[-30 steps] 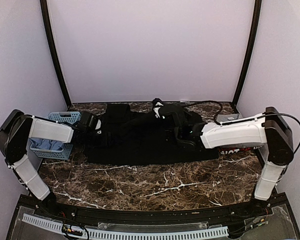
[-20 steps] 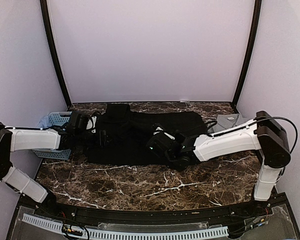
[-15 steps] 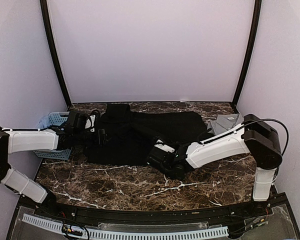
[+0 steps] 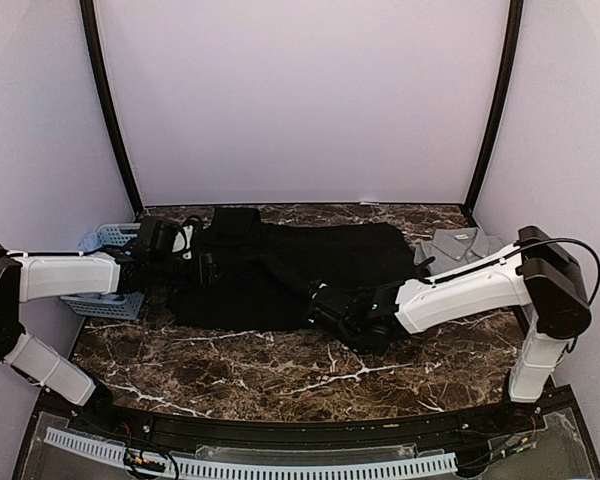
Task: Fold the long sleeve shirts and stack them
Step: Place the sleeve of the 1/3-folded shirt, then adjust the sleeve of the 1/3-folded shirt.
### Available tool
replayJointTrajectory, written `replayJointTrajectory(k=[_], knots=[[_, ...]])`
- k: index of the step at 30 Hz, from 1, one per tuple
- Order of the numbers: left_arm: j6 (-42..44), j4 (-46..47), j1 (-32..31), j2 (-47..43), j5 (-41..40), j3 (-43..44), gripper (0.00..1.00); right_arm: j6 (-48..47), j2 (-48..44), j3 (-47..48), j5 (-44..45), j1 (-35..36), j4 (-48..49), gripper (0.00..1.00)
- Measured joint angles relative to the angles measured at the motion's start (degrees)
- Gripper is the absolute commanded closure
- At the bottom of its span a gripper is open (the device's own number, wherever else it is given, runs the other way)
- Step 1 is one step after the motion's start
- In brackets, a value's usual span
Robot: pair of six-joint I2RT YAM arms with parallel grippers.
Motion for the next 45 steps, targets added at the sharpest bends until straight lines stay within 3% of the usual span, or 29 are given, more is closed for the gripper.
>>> replayJointTrajectory(k=[5,12,23,29,34,42,45], knots=[[0.63,-0.37,0.02,0.07,-0.72,1.49,0.31,0.28,-4.13,-1.05,-13.29,-1.68,1.92,0.16],[0.79,-1.18,0.04,0.17,-0.94,2.01,0.30,3.15,-7.85,0.72,-30.95,-8.74,6.67,0.18],[0.74,-3.04,0.04,0.24,-2.01,2.16,0.29,13.18,6.95,20.57,-52.28,-15.39,12.72,0.25],[0.74,-3.21,0.07,-0.07,-2.32,2.54,0.28,16.70,14.93,25.79,-60.41,-16.76,13.90,0.32],[0.74,-3.26,0.07,-0.68,-2.60,2.56,0.28,17.73,18.21,26.91,-64.74,-17.64,13.64,0.50],[0.68,-3.26,0.09,-0.94,-2.73,2.54,0.23,15.52,20.04,33.31,-66.42,-17.94,11.47,0.98],[0.31,-3.32,0.11,-1.11,-3.43,2.51,0.16,13.09,21.55,38.40,-64.72,-18.05,8.72,1.00]])
